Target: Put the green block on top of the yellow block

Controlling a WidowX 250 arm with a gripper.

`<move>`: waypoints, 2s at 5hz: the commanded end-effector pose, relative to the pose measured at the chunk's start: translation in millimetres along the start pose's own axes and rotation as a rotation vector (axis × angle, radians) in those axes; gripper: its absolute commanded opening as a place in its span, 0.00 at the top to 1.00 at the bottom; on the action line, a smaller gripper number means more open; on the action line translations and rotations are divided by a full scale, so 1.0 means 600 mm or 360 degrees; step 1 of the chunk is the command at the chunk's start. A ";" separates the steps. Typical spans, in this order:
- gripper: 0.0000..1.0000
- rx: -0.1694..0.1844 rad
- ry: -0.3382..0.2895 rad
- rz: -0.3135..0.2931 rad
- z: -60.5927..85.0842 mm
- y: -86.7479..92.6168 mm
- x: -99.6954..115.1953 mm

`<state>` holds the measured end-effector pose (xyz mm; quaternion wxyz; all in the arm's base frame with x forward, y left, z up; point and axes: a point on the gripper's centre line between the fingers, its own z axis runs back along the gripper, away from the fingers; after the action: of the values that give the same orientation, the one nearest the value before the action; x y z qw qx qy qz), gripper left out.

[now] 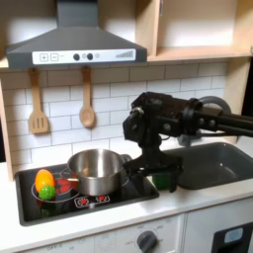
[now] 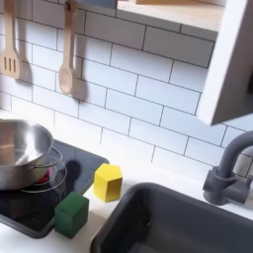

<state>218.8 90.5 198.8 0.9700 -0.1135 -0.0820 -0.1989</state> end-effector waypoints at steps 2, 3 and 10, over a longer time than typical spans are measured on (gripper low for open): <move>0.00 -0.0212 -0.0147 -0.0171 -0.023 -0.024 0.023; 0.00 -0.0219 -0.0114 -0.0247 -0.037 -0.039 0.023; 0.00 0.0371 -0.0026 0.0376 -0.021 -0.061 0.130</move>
<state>275.5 23.6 208.8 0.9925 -0.0104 -0.0972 -0.0734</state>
